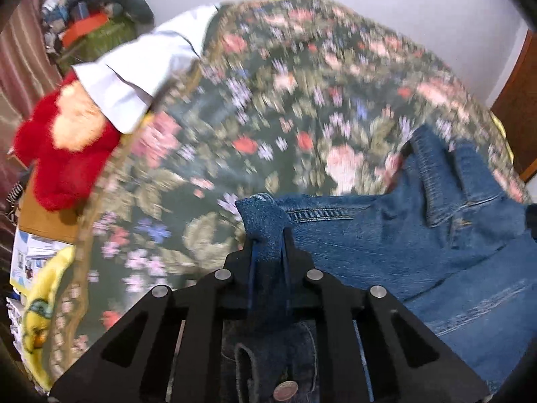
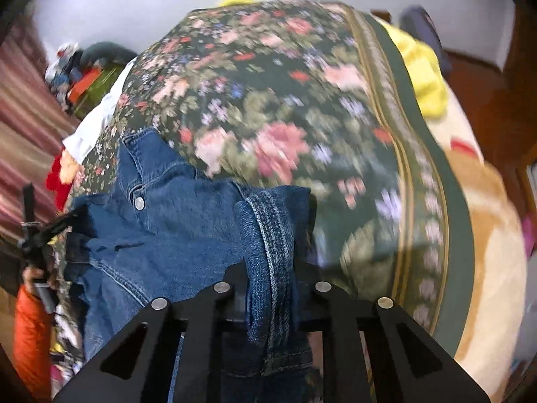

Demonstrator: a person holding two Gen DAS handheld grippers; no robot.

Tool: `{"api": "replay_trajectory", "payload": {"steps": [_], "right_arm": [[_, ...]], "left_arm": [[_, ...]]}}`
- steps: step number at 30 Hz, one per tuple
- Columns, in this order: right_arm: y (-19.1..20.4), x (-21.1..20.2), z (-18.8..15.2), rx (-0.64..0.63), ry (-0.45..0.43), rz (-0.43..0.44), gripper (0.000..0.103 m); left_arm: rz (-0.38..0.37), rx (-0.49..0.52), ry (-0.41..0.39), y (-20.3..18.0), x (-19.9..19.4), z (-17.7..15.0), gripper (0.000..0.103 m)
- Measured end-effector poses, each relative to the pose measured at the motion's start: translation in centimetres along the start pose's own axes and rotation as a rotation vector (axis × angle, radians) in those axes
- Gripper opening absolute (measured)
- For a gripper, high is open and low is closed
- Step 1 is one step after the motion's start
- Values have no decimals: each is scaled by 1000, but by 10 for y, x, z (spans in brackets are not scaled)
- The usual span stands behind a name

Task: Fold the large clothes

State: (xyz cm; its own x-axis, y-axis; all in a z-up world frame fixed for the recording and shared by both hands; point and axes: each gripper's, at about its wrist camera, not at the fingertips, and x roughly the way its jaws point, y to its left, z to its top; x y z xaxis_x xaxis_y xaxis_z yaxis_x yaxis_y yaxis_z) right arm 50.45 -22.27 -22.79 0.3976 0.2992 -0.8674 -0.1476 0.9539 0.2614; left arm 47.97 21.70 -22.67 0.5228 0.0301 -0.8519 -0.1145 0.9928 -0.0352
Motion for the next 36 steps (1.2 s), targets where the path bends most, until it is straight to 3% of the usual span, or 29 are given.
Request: {"api": "replay_trajectory", "payload": {"steps": [9, 17, 19, 21, 23, 31, 34, 36], "right_arm": [[57, 18, 73, -141, -82, -2, 11], [79, 64, 97, -222, -43, -113, 13], [77, 69, 93, -243, -34, -139, 21], [71, 70, 89, -258, -38, -176, 38], [65, 68, 86, -259, -58, -222, 69], [43, 26, 77, -124, -38, -105, 71], [48, -1, 65, -114, -34, -35, 71], [57, -20, 53, -130, -25, -5, 71]], "left_arm": [[40, -34, -90, 38, -46, 17, 12], [126, -62, 10, 67, 11, 19, 13], [137, -67, 29, 71, 22, 16, 17], [159, -60, 37, 73, 29, 12, 26], [157, -61, 43, 76, 32, 9, 29], [158, -26, 16, 64, -14, 0, 34], [149, 9, -33, 51, -48, -3, 52], [130, 21, -73, 44, -68, -8, 70]]}}
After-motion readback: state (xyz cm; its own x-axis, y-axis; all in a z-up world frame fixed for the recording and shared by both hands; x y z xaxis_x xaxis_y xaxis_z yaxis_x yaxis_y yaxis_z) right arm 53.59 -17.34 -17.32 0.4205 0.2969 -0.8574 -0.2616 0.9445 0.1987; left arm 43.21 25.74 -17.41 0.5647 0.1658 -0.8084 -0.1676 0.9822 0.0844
